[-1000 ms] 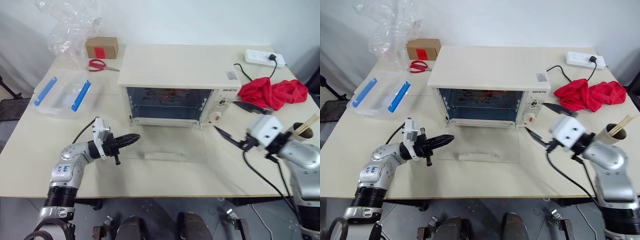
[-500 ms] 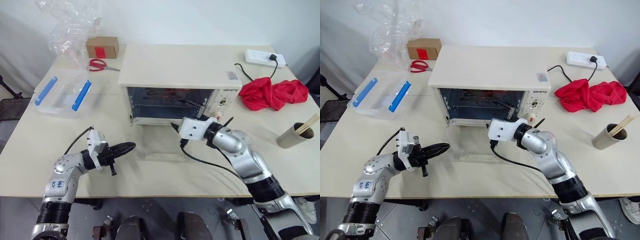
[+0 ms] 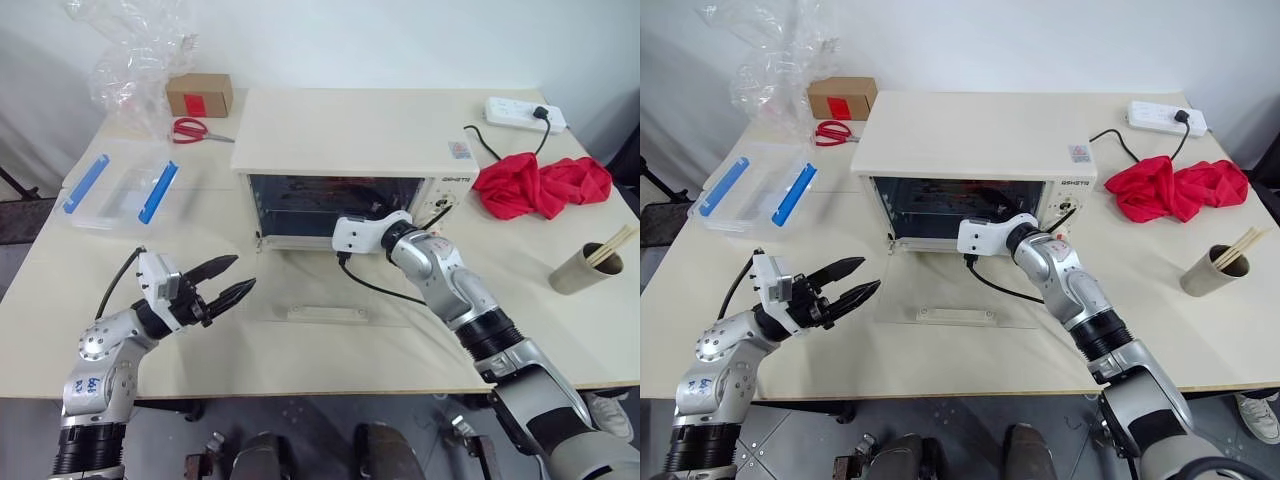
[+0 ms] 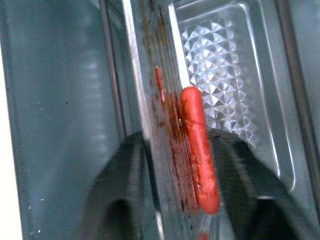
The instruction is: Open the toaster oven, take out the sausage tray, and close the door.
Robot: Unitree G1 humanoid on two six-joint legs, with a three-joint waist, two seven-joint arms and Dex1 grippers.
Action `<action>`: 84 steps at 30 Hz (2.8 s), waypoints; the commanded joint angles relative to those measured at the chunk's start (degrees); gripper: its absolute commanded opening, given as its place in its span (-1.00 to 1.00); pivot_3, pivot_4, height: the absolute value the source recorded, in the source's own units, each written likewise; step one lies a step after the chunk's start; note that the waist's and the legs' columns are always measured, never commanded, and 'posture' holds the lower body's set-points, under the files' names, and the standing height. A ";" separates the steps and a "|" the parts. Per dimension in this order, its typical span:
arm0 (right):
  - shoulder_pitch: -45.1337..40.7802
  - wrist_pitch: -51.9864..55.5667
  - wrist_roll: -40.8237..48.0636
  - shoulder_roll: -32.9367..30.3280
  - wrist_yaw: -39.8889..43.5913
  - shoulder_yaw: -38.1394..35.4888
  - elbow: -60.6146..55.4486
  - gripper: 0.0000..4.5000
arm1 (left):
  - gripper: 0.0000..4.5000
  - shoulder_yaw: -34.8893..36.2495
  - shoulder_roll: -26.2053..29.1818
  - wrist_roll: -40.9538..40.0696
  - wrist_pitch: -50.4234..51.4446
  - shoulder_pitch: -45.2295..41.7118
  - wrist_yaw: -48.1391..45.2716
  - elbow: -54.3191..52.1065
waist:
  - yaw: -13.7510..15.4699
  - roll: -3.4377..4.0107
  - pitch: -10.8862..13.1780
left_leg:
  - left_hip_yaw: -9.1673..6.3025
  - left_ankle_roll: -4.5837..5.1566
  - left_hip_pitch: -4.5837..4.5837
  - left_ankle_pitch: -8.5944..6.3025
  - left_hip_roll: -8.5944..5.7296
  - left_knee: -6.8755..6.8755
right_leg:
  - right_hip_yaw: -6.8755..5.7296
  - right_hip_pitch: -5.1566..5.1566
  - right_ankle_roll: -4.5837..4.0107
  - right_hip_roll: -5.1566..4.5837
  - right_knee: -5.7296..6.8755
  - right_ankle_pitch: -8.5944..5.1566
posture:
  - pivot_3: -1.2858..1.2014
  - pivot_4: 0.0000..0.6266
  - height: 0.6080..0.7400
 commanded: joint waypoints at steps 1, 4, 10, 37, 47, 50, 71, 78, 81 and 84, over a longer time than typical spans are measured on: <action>-1.67 -1.92 -0.54 -0.26 -1.24 -0.01 -1.40 -0.73 | 0.34 1.02 -0.15 -1.60 -0.10 0.41 0.70 -3.03 | -0.16 0.00 0.00 | 0.00 0.00 0.00 0.00 0.00 0.00 | 0.00 0.00 0.00 0.00 0.00 0.00 | 0.03 -0.52 1.00; -1.87 -2.55 -0.50 -0.51 -0.94 -0.17 -1.69 -0.99 | 0.34 0.88 -0.29 -1.62 0.02 0.56 0.86 -3.33 | -0.27 0.00 0.00 | -0.01 -0.01 0.00 0.00 0.00 -0.02 | 0.00 -0.01 0.00 0.00 -0.01 0.00 | 0.03 -0.52 1.00; -2.74 -5.86 0.15 -2.07 0.46 -0.42 -3.56 -0.99 | 0.34 0.73 -0.86 -1.93 0.22 -0.45 1.09 -2.59 | -0.28 0.00 0.00 | -0.01 -0.01 -0.02 0.00 0.00 -0.03 | -0.01 -0.02 0.00 0.00 -0.04 0.00 | 0.03 -0.52 1.00; 20.42 -6.77 3.73 -8.43 8.28 -6.80 -33.34 -0.99 | 0.34 1.47 0.58 -4.50 3.84 -6.93 -0.82 2.66 | 0.15 -0.02 0.00 | 0.02 -0.01 -0.79 0.00 -0.04 0.01 | -0.20 -0.83 0.00 -0.01 0.17 0.00 | 0.03 -0.52 1.00; 33.63 -13.11 4.43 -14.19 7.03 -13.06 -40.56 -0.99 | 0.34 3.81 2.84 -11.58 16.20 -6.21 0.04 1.20 | 1.75 -0.07 -0.01 | 0.03 -0.01 -0.78 0.00 -0.08 0.12 | -0.20 -0.73 0.00 -0.02 0.14 0.00 | 0.03 -0.52 1.00; 37.99 -16.54 5.62 -15.72 6.56 -14.84 -43.02 -0.99 | 0.34 4.63 4.46 -17.75 25.65 -6.70 0.48 0.00 | 1.82 -0.08 -0.01 | -0.01 -0.01 -0.77 0.00 -0.08 0.15 | -0.20 -0.69 0.00 -0.03 0.14 0.00 | 0.03 -0.52 1.00; 38.21 -26.69 8.90 -18.35 10.09 -15.47 -42.73 -0.99 | 0.34 6.83 6.36 -53.06 69.04 -12.72 24.16 2.11 | 1.41 -0.12 0.00 | -0.27 -0.05 -0.38 0.07 -0.07 0.21 | 0.06 -0.51 0.00 -0.07 0.46 0.00 | 0.03 -0.52 1.00; 35.73 -29.01 11.22 -18.98 13.48 -13.86 -41.43 -1.00 | -0.04 4.25 4.63 -63.11 70.01 -11.50 33.56 4.19 | 1.40 -0.13 0.01 | -0.28 -0.05 -0.01 0.07 -0.08 0.18 | 0.07 -0.13 -0.03 -0.10 0.45 -0.02 | 0.03 -0.52 1.00; 34.39 -29.61 11.78 -18.98 14.37 -13.59 -40.49 -1.00 | -0.40 2.35 4.64 -67.51 69.40 -10.54 36.98 3.89 | 1.40 -0.14 0.01 | -0.33 -0.05 0.09 0.07 -0.07 0.17 | 0.06 0.01 -0.05 -0.10 0.41 -0.03 | 0.03 -0.52 1.00; 33.70 -29.95 12.07 -19.00 14.77 -13.85 -39.63 -1.00 | -0.80 0.55 5.70 -72.16 68.10 -9.16 40.33 3.22 | 1.40 -0.13 0.01 | -0.34 -0.05 0.10 0.07 -0.08 0.17 | 0.06 0.05 -0.05 -0.11 0.38 -0.03 | 0.03 -0.52 1.00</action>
